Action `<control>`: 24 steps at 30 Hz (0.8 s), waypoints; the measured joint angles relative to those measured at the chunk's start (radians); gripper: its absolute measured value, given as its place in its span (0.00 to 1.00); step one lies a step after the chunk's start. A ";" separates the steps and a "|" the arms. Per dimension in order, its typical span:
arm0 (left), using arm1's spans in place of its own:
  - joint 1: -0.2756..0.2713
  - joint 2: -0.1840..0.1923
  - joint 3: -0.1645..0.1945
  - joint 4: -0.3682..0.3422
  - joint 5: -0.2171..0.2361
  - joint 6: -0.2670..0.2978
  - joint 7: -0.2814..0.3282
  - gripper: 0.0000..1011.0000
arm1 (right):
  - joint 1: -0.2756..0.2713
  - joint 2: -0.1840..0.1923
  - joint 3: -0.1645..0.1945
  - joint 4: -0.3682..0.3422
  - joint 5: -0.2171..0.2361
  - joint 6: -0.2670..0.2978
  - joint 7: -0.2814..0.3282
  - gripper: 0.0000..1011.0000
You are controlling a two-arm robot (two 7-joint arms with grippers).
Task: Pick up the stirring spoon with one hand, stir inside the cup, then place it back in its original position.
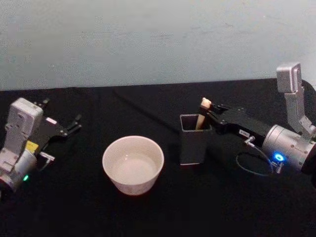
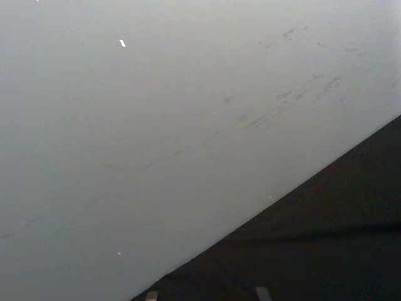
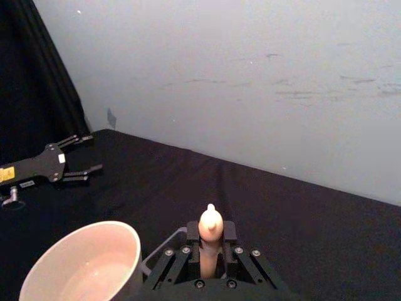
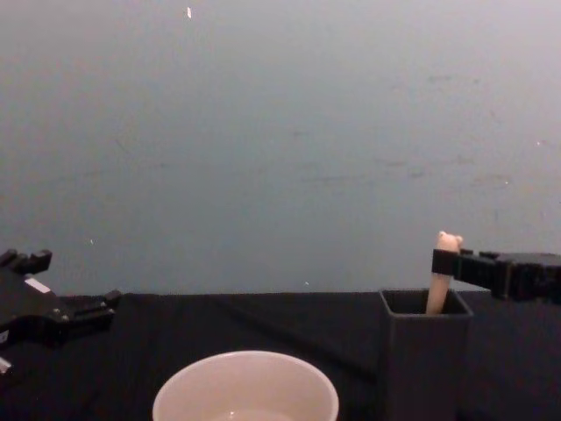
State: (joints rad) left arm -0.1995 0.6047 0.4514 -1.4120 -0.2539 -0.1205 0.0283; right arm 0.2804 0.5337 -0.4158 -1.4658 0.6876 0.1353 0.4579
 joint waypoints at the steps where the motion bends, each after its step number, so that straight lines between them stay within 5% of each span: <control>1: 0.000 0.000 0.000 0.000 0.000 0.000 0.000 0.99 | -0.001 -0.001 0.001 0.000 0.000 0.000 -0.001 0.21; 24: 0.000 0.000 0.000 0.000 0.000 0.000 0.000 0.99 | -0.009 -0.008 0.013 0.002 0.008 0.010 -0.008 0.21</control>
State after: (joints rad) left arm -0.1995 0.6047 0.4514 -1.4120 -0.2539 -0.1205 0.0283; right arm 0.2717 0.5257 -0.4025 -1.4642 0.6959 0.1449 0.4499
